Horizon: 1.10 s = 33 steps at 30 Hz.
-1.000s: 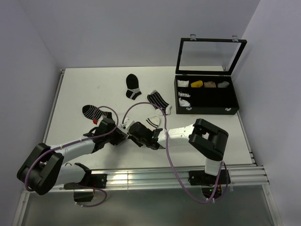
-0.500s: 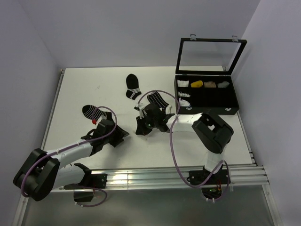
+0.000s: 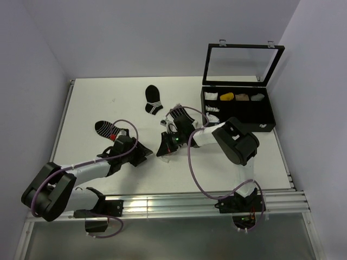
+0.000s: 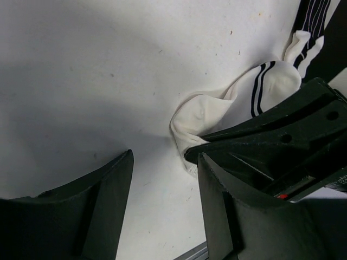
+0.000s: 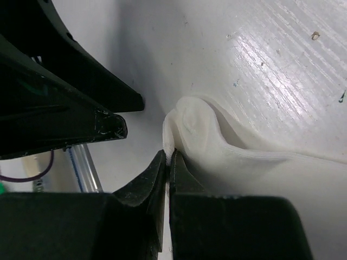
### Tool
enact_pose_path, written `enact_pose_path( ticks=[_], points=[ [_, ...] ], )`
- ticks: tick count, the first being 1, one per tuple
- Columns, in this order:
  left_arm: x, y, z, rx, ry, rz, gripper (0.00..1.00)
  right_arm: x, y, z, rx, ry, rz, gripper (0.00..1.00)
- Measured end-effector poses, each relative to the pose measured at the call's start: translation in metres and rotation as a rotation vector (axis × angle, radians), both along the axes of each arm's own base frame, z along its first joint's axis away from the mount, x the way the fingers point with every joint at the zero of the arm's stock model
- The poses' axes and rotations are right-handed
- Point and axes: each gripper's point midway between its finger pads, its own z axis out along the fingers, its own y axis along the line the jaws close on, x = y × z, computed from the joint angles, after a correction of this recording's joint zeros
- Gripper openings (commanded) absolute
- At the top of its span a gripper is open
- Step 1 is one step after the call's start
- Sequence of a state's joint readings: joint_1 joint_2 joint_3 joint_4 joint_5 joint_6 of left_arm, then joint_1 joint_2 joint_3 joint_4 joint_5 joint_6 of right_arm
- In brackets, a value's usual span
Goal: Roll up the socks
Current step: Roll the sock at the center of the board.
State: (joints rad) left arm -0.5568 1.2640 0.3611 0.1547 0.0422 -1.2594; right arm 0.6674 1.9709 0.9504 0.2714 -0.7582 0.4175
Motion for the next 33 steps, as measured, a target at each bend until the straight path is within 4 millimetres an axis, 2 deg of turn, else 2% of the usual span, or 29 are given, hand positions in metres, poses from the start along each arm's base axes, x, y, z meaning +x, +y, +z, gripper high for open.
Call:
enact_pose_path(
  ticks=[9, 23, 26, 27, 29, 30, 33],
  points=[
    [0.01, -0.012, -0.002, -0.002, 0.004, -0.032, 0.52, 0.003, -0.003, -0.002, 0.076, 0.124, -0.008, 0.0],
    [0.023, -0.032, -0.008, -0.005, 0.02, -0.083, 0.39, 0.004, -0.003, -0.002, 0.103, 0.175, -0.015, 0.05],
    [0.024, -0.034, -0.01, -0.005, 0.028, -0.089, 0.33, 0.005, -0.003, -0.002, 0.102, 0.179, -0.019, 0.07],
    [0.023, -0.034, -0.011, -0.003, 0.032, -0.089, 0.25, 0.005, -0.003, -0.002, 0.102, 0.179, -0.019, 0.07],
    [0.023, -0.034, -0.014, 0.004, 0.039, -0.089, 0.18, 0.005, -0.003, -0.002, 0.101, 0.179, -0.021, 0.09],
    [0.023, -0.034, -0.015, 0.006, 0.042, -0.089, 0.1, 0.005, -0.003, -0.002, 0.1, 0.179, -0.021, 0.11],
    [0.023, -0.035, -0.015, 0.012, 0.045, -0.088, 0.0, 0.005, -0.004, -0.002, 0.09, 0.177, -0.029, 0.24]
  ],
)
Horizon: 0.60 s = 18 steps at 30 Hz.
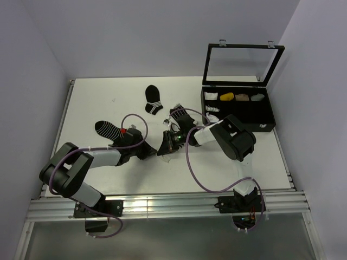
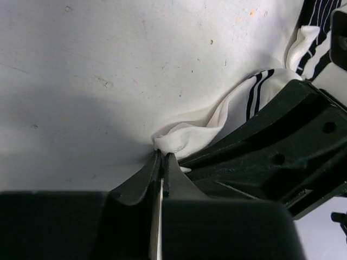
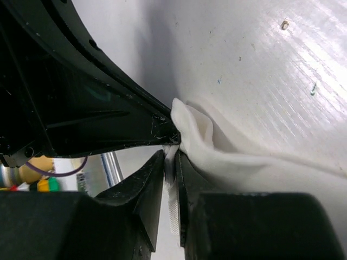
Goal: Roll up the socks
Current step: Roll the sock at the center of the board.
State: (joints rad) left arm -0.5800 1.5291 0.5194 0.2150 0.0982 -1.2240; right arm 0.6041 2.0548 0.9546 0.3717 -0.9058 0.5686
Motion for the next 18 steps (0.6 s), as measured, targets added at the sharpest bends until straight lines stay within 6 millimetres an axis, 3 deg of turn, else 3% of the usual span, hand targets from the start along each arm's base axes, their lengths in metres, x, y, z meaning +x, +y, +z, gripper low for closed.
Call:
enact_pose_path(
  ticks=[4, 11, 18],
  points=[
    [0.0, 0.0, 0.0, 0.016, 0.01, 0.001, 0.0, 0.006, -0.006, 0.006, -0.052, -0.058, -0.043, 0.36],
    [-0.001, 0.001, 0.001, 0.059, 0.035, -0.011, 0.0, 0.022, -0.027, 0.017, -0.252, -0.29, -0.175, 0.39],
    [-0.002, 0.004, 0.001, 0.127, 0.074, -0.04, 0.0, -0.007, -0.022, 0.041, -0.353, -0.617, -0.166, 0.41]
  ],
)
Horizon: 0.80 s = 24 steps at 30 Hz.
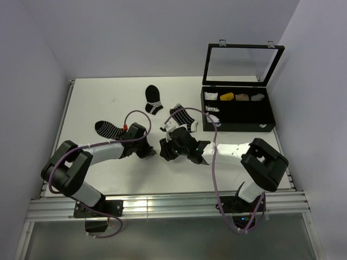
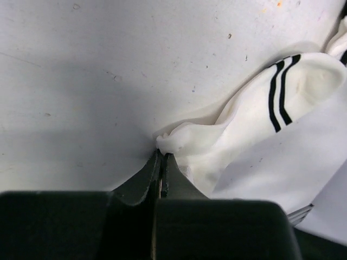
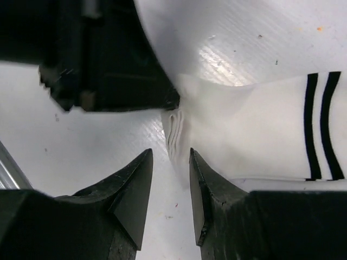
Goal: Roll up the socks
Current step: Roll the sock at the center of the board.
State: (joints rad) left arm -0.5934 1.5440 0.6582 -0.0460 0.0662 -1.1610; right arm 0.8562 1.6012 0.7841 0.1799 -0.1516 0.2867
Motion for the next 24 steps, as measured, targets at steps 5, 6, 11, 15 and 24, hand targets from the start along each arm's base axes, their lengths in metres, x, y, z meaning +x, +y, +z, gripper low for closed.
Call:
enact_pose_path(
  ticks=[5, 6, 11, 15, 24],
  points=[
    [-0.001, 0.004, 0.0, 0.06, 0.023, -0.028, 0.0, -0.012, 0.0, 0.003, -0.06, -0.147, 0.029, 0.43],
    [-0.001, 0.005, 0.0, 0.073, 0.028, -0.033, 0.0, -0.013, 0.001, 0.002, -0.078, -0.17, 0.034, 0.43],
    [-0.001, 0.005, 0.0, 0.103, 0.042, -0.062, 0.0, -0.018, 0.008, 0.0, -0.132, -0.261, 0.057, 0.45],
    [-0.001, 0.005, -0.001, 0.116, 0.045, -0.078, 0.0, -0.026, 0.016, -0.008, -0.161, -0.295, 0.096, 0.46],
    [-0.001, 0.005, -0.001, 0.128, 0.05, -0.104, 0.0, -0.027, 0.024, -0.027, -0.216, -0.314, 0.123, 0.45]
  ],
)
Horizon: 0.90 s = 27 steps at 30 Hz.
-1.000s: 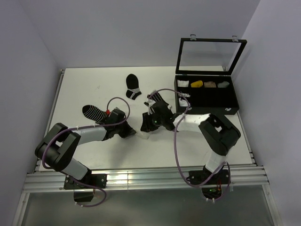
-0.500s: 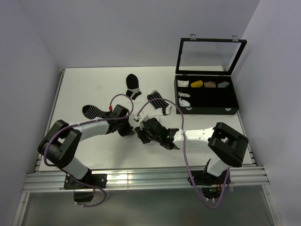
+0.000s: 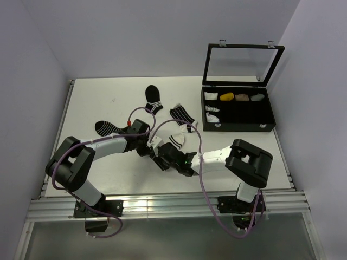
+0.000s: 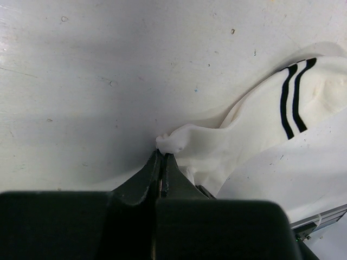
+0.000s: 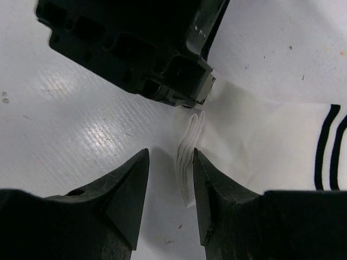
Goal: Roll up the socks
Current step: Roll the sock at the center of the board.
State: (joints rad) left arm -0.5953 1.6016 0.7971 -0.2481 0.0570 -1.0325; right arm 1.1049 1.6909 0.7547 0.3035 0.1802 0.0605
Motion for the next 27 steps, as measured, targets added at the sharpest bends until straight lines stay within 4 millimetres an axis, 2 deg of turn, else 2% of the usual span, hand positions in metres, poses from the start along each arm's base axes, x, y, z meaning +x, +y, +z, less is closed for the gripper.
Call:
enact_pose_path(
  ticks=[13, 22, 25, 27],
  points=[
    [0.0, 0.0, 0.0, 0.0, 0.0, -0.002, 0.0, 0.01, 0.0, -0.012, -0.044, -0.022, -0.038, 0.45],
    [0.0, 0.0, 0.0, 0.0, 0.0, -0.003, 0.0, 0.011, 0.001, -0.012, -0.037, -0.021, -0.042, 0.41],
    [0.0, 0.0, 0.0, -0.001, 0.0, -0.003, 0.0, 0.011, 0.002, -0.011, -0.032, -0.018, -0.044, 0.36],
    [0.0, 0.0, 0.0, -0.001, 0.0, -0.003, 0.0, 0.011, 0.004, -0.009, -0.023, -0.018, -0.046, 0.29]
  ],
)
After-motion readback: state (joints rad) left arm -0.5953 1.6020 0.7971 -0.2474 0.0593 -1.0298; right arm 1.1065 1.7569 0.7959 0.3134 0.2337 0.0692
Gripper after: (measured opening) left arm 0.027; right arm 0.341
